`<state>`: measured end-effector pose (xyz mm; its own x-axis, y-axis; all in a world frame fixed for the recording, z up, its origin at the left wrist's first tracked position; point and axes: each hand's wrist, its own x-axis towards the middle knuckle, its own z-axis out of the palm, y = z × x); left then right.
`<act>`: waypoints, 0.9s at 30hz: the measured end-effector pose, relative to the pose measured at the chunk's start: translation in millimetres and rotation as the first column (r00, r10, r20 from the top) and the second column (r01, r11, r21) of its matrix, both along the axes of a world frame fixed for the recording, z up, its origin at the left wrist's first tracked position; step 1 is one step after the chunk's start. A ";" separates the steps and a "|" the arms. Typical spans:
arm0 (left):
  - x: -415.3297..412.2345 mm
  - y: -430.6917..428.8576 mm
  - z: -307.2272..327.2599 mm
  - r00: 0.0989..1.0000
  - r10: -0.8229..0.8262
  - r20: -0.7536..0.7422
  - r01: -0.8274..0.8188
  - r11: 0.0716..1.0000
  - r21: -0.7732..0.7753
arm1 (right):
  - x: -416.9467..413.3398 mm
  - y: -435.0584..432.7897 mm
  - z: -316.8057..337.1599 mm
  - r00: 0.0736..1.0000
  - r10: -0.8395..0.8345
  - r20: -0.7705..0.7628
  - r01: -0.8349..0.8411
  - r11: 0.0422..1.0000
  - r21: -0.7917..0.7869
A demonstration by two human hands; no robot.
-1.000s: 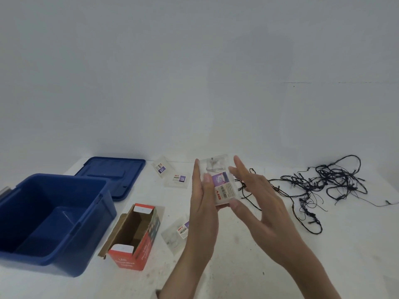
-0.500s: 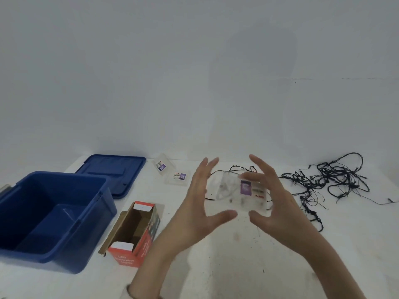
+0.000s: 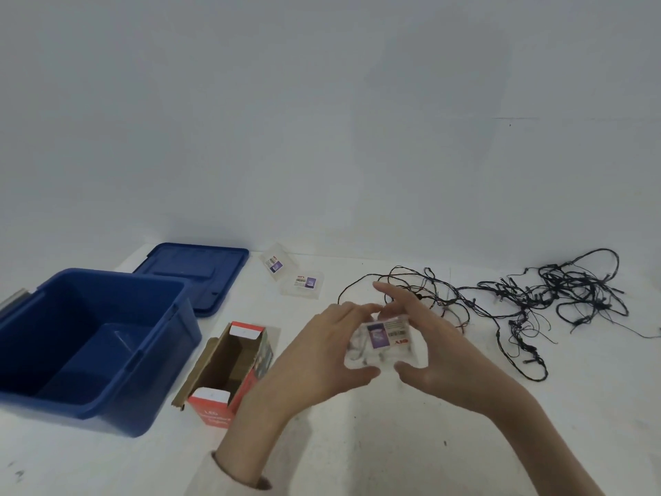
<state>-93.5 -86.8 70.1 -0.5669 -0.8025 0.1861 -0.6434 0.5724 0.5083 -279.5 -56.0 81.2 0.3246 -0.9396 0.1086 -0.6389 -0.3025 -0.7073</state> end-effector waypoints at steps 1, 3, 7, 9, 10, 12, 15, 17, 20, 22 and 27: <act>1.0 -2.7 -2.6 0.999 0.034 -0.005 -0.034 0.999 0.002 | 2.0 -1.1 -1.7 1.000 0.009 -0.021 -0.010 1.000 -0.006; 7.6 -15.3 -10.5 0.984 0.167 -0.056 -0.164 0.985 0.061 | 3.3 -2.5 -3.8 0.999 0.008 -0.053 -0.008 1.000 -0.010; 23.4 -58.3 -42.2 0.906 0.424 -0.001 -0.415 0.889 0.194 | -0.5 -3.4 -10.1 0.998 -0.045 -0.047 0.046 0.998 0.031; 25.3 -71.6 -57.8 0.879 0.470 0.085 -0.476 0.849 0.227 | -0.6 -2.7 -14.2 0.997 -0.053 -0.054 0.055 0.997 0.045; 24.6 -75.5 -63.8 0.864 0.487 0.126 -0.503 0.833 0.232 | -0.4 -2.3 -16.1 0.997 -0.056 -0.059 0.059 0.997 0.052; 21.8 -79.6 -73.3 0.839 0.508 0.194 -0.543 0.807 0.233 | -0.5 -2.1 -20.4 0.996 -0.068 -0.056 0.072 0.995 0.070; 18.1 -82.9 -82.0 0.812 0.512 0.279 -0.576 0.781 0.242 | -1.7 -1.8 -28.0 0.995 -0.082 -0.051 0.087 0.992 0.096; 18.0 -84.9 -83.9 0.800 0.498 0.335 -0.584 0.775 0.241 | -2.5 -0.9 -32.7 0.994 -0.084 -0.065 0.090 0.992 0.093; 18.7 -88.1 -83.0 0.784 0.482 0.392 -0.596 0.761 0.257 | -3.8 0.4 -36.3 0.992 -0.096 -0.083 0.104 0.989 0.105; 17.9 -90.6 -80.9 0.770 0.462 0.441 -0.606 0.745 0.279 | -5.5 2.3 -37.7 0.991 -0.105 -0.083 0.114 0.987 0.114; 0.9 -84.5 -70.6 0.788 0.436 0.435 -0.554 0.810 0.193 | -21.4 13.3 -38.1 0.984 -0.142 -0.106 0.157 0.977 0.144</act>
